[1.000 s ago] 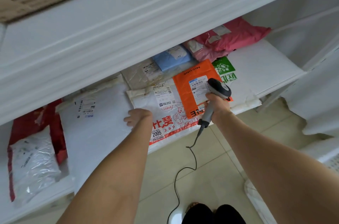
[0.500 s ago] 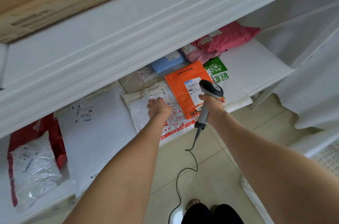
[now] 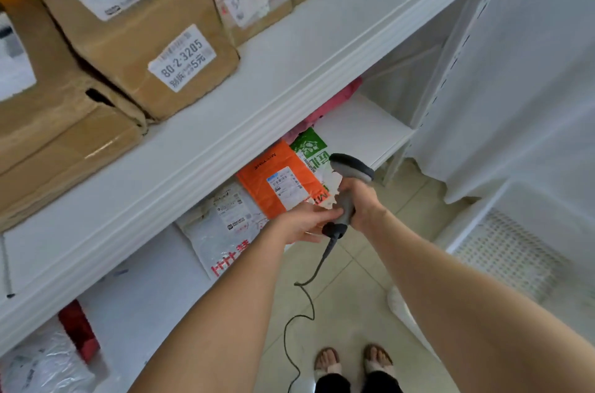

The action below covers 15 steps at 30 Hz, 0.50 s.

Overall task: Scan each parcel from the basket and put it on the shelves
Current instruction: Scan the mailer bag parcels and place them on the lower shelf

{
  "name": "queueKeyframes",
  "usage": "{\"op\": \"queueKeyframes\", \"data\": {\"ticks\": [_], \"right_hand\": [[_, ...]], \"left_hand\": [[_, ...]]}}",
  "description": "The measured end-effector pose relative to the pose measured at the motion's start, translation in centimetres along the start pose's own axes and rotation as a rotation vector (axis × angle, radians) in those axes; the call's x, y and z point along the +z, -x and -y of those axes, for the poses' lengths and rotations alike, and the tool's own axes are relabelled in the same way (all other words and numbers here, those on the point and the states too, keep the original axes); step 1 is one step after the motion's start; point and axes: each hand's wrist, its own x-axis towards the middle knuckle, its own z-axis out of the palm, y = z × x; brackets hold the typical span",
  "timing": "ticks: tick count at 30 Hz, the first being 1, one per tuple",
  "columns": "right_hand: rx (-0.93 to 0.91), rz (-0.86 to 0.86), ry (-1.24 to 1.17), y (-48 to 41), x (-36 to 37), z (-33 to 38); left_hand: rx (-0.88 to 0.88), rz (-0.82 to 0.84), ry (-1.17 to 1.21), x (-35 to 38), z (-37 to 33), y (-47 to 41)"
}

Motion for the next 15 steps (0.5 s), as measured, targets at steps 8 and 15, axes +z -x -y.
{"op": "queueKeyframes", "data": {"ticks": [8,15], "right_hand": [[-0.125,-0.077,0.088,-4.3,-6.7,6.8],[-0.030,0.013,0.374,-9.6,-9.8,10.0]], "left_hand": [[0.087,0.081,0.048,7.5,-6.6,-4.7],[0.132,-0.266,0.106,10.6,-10.3,-12.1]]}}
